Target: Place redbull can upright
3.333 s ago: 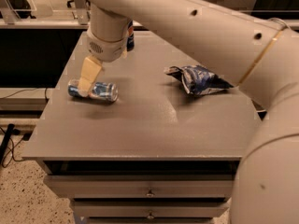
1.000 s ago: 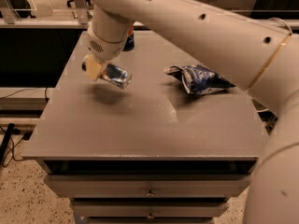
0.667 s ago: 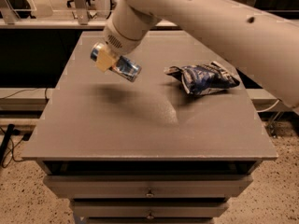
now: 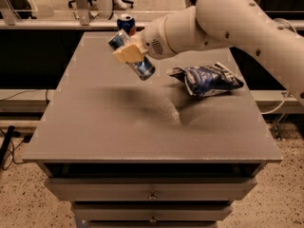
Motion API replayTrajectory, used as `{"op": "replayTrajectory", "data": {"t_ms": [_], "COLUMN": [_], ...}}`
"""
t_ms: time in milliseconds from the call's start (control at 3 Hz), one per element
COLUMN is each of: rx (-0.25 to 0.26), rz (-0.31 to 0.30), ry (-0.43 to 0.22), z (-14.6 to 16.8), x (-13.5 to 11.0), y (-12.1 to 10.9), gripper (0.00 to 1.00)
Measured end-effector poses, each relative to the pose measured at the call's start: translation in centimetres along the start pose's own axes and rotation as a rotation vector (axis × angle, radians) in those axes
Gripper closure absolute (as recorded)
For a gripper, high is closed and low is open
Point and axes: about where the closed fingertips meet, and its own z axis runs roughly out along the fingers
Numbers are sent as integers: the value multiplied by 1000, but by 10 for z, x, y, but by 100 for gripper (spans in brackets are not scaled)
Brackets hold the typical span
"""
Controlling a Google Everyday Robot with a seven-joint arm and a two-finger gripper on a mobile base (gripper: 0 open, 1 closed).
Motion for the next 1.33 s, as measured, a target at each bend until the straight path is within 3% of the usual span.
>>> {"op": "replayTrajectory", "data": {"t_ms": [333,667,1000,1333], "rx": [-30,-27,-51,-85], "rz": [-15,-29,-5,18], "ry": [-168,-156,-207,-306], "z": [-32,-30,-26,-26], "x": [3,1,6,19], "y": [-2,-1,4,19], "gripper": [100,100,100,100]}}
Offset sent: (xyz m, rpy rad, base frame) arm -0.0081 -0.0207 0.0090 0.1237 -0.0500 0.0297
